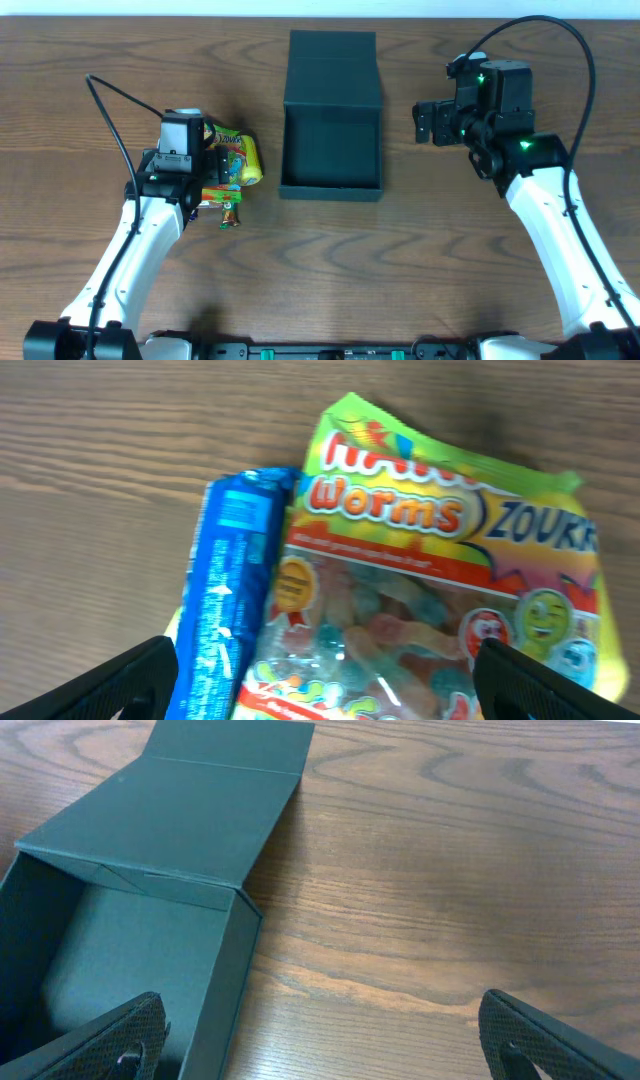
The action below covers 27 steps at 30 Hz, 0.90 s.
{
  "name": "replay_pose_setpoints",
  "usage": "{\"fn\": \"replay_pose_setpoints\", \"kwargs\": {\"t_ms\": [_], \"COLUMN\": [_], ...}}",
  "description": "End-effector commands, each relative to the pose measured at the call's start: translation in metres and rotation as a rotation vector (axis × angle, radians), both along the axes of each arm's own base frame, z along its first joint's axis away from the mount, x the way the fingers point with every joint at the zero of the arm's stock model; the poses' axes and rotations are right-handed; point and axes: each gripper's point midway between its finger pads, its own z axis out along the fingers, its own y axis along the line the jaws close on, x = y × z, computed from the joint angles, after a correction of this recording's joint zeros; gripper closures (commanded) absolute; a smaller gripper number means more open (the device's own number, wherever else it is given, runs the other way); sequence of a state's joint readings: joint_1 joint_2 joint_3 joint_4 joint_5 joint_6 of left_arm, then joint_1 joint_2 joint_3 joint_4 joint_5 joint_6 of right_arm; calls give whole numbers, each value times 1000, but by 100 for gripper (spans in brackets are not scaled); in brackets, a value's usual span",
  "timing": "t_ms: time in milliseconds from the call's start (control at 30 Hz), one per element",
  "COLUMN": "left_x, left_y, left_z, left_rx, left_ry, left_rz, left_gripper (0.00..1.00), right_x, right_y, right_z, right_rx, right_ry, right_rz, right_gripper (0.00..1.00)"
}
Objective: Pack container
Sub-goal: 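Grasp the blue wrapped bar with the left gripper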
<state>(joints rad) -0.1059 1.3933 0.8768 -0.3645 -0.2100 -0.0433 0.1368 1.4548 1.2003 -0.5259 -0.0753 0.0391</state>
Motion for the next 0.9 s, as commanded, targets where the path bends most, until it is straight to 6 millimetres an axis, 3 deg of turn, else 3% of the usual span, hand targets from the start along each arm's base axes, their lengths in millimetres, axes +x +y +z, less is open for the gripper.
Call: {"fn": "replay_pose_setpoints", "kwargs": {"t_ms": [0,100,300,500,633,867], "left_x": [10,6,1,0,1,2], "left_y": [20,38,49,53,57,66], "left_z": [30,32,15,-24,-36,-37], "left_rx": [57,49,-31,-34,-40,-98], "left_ry": [-64,-50,21,137,162,148], "left_rz": [49,89,-8,-27,-15,24], "left_gripper": [5,5,5,4,2,0], "right_x": [1,1,2,2,2,2], "right_y": [-5,-5,-5,-5,-5,-5], "right_z": [6,6,7,8,7,7], "right_rx": [-10,-10,-10,-9,-9,-9], "right_ry": [-19,-19,-24,-29,-24,-25], "right_rz": [0,0,0,0,0,0], "right_gripper": [1,1,1,1,1,1]}}
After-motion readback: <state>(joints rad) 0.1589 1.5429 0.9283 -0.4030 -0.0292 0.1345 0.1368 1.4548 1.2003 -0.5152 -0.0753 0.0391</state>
